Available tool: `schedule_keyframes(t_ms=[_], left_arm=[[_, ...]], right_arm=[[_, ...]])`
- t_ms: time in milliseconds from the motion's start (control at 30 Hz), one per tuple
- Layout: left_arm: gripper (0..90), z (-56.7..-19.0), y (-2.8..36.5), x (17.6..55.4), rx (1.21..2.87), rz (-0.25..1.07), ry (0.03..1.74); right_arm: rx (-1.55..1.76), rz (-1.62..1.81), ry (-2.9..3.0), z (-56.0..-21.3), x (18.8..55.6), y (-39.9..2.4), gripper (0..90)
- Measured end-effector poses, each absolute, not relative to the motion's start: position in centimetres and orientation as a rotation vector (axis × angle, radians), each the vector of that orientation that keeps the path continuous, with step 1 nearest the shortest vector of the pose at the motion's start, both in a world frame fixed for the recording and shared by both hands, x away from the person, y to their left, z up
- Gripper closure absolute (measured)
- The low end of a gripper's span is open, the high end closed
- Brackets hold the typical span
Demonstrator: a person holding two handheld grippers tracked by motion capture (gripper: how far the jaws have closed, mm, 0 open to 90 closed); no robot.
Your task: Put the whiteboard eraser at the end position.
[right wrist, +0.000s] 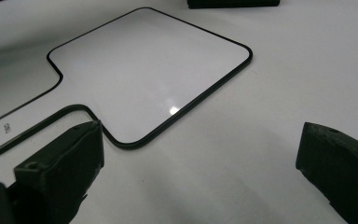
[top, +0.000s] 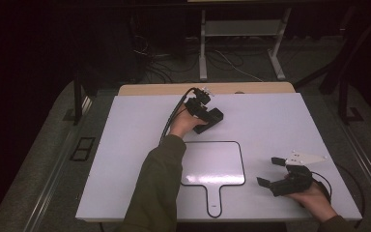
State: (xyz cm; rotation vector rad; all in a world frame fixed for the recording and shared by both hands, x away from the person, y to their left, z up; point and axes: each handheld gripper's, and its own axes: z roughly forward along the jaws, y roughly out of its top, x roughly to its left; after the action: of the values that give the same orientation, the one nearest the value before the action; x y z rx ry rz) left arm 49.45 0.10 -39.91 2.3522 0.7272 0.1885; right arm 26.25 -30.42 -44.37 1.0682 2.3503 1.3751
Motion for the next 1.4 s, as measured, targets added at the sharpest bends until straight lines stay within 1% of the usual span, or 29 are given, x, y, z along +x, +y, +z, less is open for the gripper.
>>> schedule_keyframes(t_ms=[67,133,367,433,600,667,833,900,1000,1200,1400], left_arm=[[25.0,-39.8,0.6,49.3,2.352,0.209,0.694],[24.9,-39.8,0.9,48.8,2.337,0.211,0.717],[22.9,-38.9,1.6,47.9,2.279,0.212,0.693],[21.5,-38.8,1.8,47.7,2.277,0.199,0.668],[17.0,-38.8,2.1,46.7,2.258,0.204,0.673],[16.6,-38.7,2.4,46.3,2.264,0.21,0.654],[12.6,-38.8,3.1,45.2,2.24,0.215,0.657],[11.7,-38.8,3.3,44.6,2.215,0.218,0.684],[8.5,-38.9,3.8,44.0,2.234,0.241,0.66],[1.9,-39.2,4.2,42.7,2.235,0.256,0.667],[0.0,-39.6,4.8,41.4,2.217,0.25,0.657]], right_arm=[[1.071,1.378,2.349,-44.5,26.4,-30.4,0.0],[1.072,1.37,2.362,-44.6,26.4,-30.4,0.0],[1.075,1.368,2.364,-44.6,26.4,-30.2,0.0],[1.073,1.366,2.362,-44.6,26.4,-30.2,0.0],[1.066,1.365,2.364,-44.6,26.3,-30.1,0.0],[1.066,1.362,2.365,-44.6,26.3,-30.1,0.0],[1.063,1.359,2.365,-44.6,26.1,-30.1,0.0],[1.067,1.356,2.365,-44.6,26.1,-30.1,0.0],[1.071,1.354,2.366,-44.6,26.1,-30.1,0.0],[1.073,1.359,2.368,-44.7,26.2,-30.1,0.0],[1.074,1.365,2.368,-44.7,26.2,-30.1,0.0]])
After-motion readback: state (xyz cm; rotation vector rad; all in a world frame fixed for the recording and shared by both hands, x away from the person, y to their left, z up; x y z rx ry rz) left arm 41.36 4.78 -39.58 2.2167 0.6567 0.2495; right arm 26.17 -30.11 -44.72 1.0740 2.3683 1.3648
